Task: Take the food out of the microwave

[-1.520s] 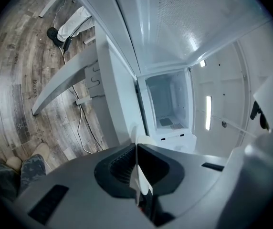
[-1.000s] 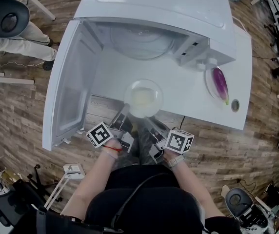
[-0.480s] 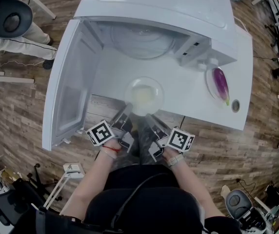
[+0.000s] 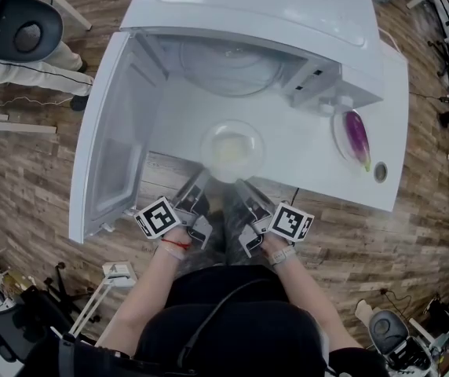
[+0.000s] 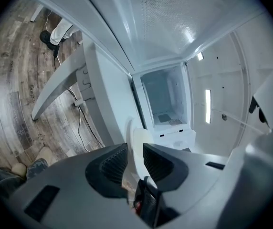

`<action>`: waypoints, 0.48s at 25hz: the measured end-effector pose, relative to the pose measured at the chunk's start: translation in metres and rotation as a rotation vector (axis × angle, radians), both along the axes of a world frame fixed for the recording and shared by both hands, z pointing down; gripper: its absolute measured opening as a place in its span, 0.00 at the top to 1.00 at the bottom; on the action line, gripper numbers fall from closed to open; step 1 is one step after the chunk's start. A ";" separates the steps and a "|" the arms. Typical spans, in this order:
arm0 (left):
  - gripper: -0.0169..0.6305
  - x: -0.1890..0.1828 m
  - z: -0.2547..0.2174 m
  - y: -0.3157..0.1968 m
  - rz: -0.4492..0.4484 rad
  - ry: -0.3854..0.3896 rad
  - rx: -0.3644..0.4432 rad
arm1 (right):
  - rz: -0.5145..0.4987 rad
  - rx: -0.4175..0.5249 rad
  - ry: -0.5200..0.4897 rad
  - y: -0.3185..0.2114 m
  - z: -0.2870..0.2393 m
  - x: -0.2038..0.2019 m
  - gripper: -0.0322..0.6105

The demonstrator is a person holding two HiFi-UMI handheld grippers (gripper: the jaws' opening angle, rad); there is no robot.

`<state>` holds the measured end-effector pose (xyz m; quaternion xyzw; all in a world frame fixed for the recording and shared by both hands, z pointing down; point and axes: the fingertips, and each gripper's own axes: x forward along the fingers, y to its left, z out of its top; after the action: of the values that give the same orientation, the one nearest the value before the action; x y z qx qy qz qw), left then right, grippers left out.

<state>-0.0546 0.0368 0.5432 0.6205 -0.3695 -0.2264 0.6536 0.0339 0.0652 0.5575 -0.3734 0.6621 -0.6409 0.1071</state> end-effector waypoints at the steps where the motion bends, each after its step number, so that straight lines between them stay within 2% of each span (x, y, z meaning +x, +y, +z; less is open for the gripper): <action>1: 0.83 -0.001 0.000 0.001 0.005 -0.012 0.002 | 0.001 0.001 0.000 -0.001 0.000 0.000 0.87; 6: 0.83 -0.008 0.013 0.014 0.078 -0.154 -0.019 | 0.005 0.000 -0.004 -0.004 0.001 -0.001 0.87; 10: 0.84 0.003 0.005 0.014 0.124 -0.164 0.032 | -0.001 0.006 -0.002 -0.004 0.002 -0.002 0.87; 12: 0.84 0.004 0.001 0.016 0.166 -0.258 0.065 | -0.003 0.004 0.012 -0.004 0.002 0.000 0.87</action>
<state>-0.0501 0.0525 0.5447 0.6937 -0.3903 -0.1018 0.5967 0.0343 0.0607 0.5595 -0.3760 0.6646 -0.6375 0.1027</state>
